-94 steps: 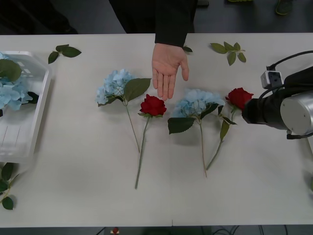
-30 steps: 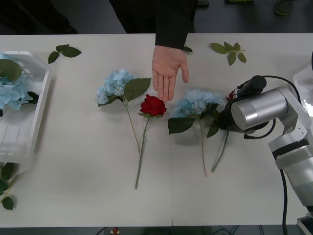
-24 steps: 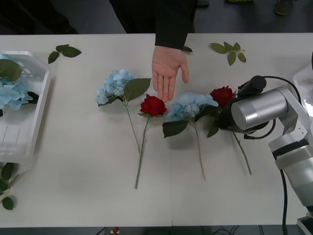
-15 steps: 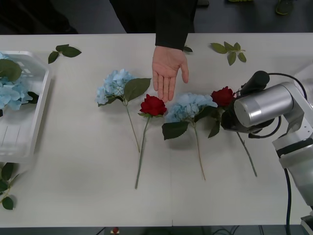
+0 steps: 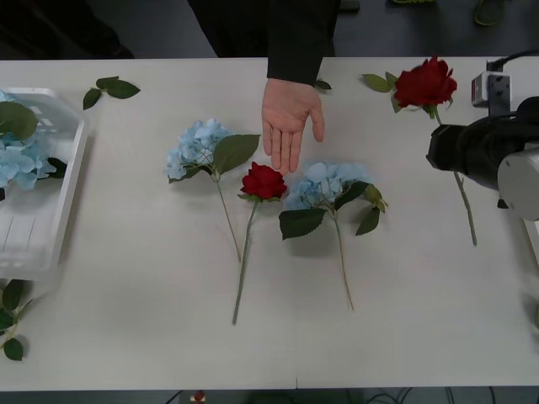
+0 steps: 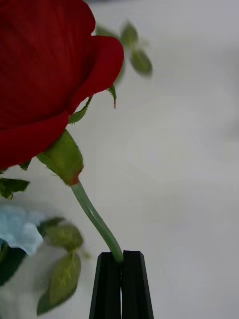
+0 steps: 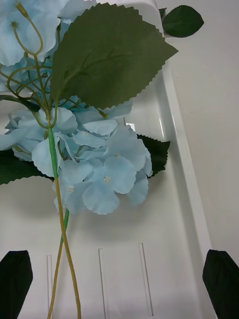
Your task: Place the red flowers into the right box and the blue flowers into the left box. If a person shows an open palm, hand one flower to the person first, then continue sorting.
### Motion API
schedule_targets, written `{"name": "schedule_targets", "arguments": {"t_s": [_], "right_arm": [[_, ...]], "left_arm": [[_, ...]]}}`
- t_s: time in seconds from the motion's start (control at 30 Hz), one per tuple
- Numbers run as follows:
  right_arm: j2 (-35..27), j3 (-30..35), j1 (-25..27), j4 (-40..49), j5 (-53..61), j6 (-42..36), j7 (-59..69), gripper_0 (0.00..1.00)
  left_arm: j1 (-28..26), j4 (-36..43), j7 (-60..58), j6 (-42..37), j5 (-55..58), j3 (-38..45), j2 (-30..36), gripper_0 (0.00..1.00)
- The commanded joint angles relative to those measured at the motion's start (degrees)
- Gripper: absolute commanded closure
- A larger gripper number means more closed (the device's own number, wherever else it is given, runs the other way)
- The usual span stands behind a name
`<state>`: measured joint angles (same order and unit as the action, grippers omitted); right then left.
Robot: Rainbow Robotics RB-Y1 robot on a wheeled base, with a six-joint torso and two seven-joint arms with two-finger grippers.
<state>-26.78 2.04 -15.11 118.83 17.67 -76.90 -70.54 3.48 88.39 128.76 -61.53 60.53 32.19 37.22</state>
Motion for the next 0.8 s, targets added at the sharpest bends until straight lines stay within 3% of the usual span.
{"name": "schedule_targets", "arguments": {"t_s": [0.03, 0.33, 0.6, 0.8], "right_arm": [[1.6, 0.6, -0.8, 4.6, 0.5, 9.0, -8.1, 1.0], [1.9, -1.5, -1.8, 0.6, 6.6, 46.0, -19.5, 1.0], [2.0, -3.4, -2.4, -0.1, 9.1, 56.7, -21.5, 1.0], [2.5, -4.4, -2.4, -0.1, 9.1, 58.2, -21.8, 1.0]], "left_arm": [[0.9, 1.4, -1.7, -0.1, -0.1, 0.2, 2.6, 0.0], [1.0, 1.4, -1.7, -0.1, -0.1, 0.3, 2.6, 0.0], [1.0, 1.4, -1.7, -0.1, -0.2, 0.3, 2.6, 0.0], [1.1, 1.4, -1.8, -0.1, -0.2, 0.3, 2.6, 0.0]]}}
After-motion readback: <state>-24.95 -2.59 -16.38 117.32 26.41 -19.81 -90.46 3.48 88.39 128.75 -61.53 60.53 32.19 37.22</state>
